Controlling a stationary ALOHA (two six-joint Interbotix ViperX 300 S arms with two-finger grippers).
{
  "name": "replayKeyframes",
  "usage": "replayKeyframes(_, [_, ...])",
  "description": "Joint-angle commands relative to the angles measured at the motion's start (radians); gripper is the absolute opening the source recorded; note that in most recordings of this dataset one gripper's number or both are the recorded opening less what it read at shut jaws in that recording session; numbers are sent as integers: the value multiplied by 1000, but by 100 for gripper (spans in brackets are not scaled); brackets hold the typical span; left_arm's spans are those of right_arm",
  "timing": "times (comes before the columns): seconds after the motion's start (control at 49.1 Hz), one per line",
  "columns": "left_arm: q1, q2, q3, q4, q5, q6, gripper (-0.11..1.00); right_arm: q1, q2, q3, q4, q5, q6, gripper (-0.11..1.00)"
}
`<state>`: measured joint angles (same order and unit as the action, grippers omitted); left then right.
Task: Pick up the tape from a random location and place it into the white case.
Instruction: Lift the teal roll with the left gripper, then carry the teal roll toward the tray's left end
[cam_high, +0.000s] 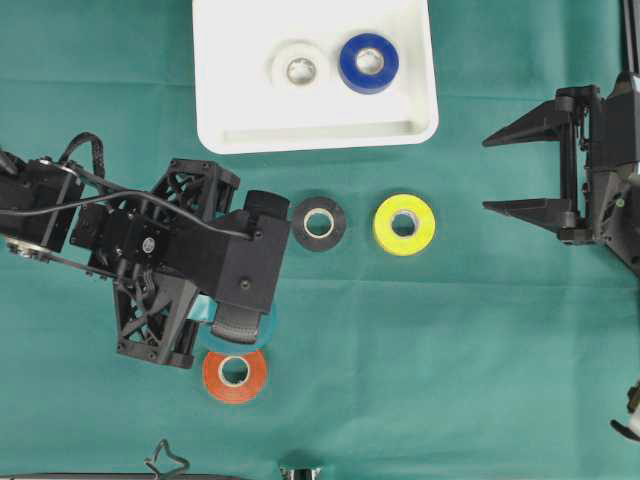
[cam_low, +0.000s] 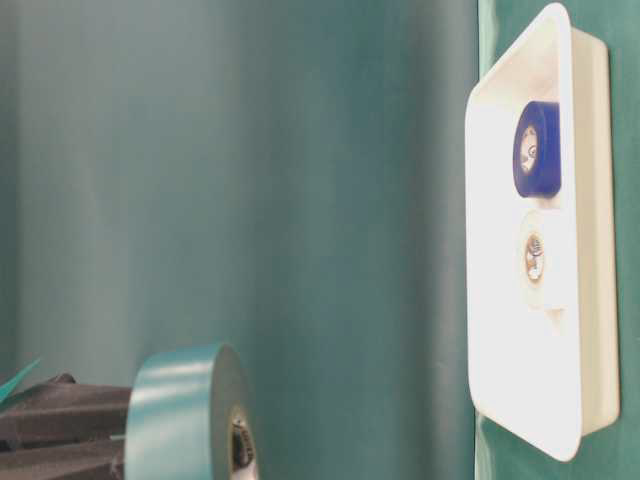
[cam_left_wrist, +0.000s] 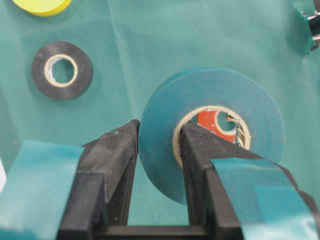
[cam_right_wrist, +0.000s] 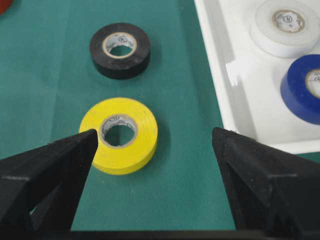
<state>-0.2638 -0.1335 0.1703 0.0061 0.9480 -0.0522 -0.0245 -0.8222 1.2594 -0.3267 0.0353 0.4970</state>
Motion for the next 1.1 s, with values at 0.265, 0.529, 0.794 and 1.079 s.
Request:
replayKeyframes(0.265, [92,-29,-15,3,5,5,20,0,3,-21,-2,-5,-2,89])
replayKeyframes(0.529, [256,-32,-3,3,37,15,20,2,3,-20,0,-5,-2,89])
replayKeyframes(0.794, [426,-32,8,3,35,74,20,0,3,-20,0,11,-2,89])
replayKeyframes(1.079, [578,-26,11,3,28,133,20,2,3,-20,-3,11,-3,89])
